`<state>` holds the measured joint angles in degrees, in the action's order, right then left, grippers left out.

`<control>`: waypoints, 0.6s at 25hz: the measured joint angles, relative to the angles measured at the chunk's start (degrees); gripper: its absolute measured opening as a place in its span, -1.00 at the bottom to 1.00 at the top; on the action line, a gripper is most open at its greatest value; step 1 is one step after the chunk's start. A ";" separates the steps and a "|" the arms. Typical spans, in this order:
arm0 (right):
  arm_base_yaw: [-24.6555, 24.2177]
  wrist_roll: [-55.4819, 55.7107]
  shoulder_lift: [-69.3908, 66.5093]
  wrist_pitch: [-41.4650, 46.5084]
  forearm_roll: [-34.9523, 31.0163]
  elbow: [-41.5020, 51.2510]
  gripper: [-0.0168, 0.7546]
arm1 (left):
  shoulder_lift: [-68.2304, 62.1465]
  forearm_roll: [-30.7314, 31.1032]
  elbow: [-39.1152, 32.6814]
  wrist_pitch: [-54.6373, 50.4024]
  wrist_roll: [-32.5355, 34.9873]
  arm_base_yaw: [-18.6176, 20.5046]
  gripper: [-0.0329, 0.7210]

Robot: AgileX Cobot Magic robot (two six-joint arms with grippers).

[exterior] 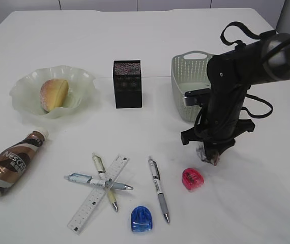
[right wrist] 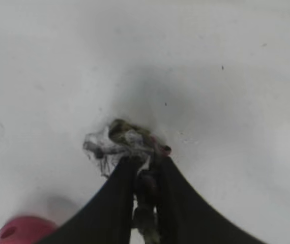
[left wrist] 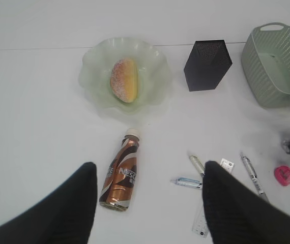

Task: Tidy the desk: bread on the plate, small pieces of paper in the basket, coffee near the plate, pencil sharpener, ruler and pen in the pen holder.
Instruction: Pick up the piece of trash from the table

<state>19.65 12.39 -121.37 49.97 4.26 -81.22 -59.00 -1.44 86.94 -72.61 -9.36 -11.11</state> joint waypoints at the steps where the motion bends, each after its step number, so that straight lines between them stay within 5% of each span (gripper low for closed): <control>1: 0.00 0.00 0.00 0.14 0.00 0.00 -0.70 | 0.00 0.00 0.00 0.00 0.00 0.00 0.35; 4: 0.00 0.10 0.00 1.06 0.00 0.00 -0.95 | 0.00 0.00 0.00 0.00 0.00 0.00 0.35; 15: 0.00 -2.36 3.53 11.63 -2.79 -5.73 -0.99 | 0.00 0.00 0.00 0.00 0.00 0.00 0.35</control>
<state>19.65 10.03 -117.84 61.60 1.47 -86.94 -59.00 -1.44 86.94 -72.61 -9.36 -11.11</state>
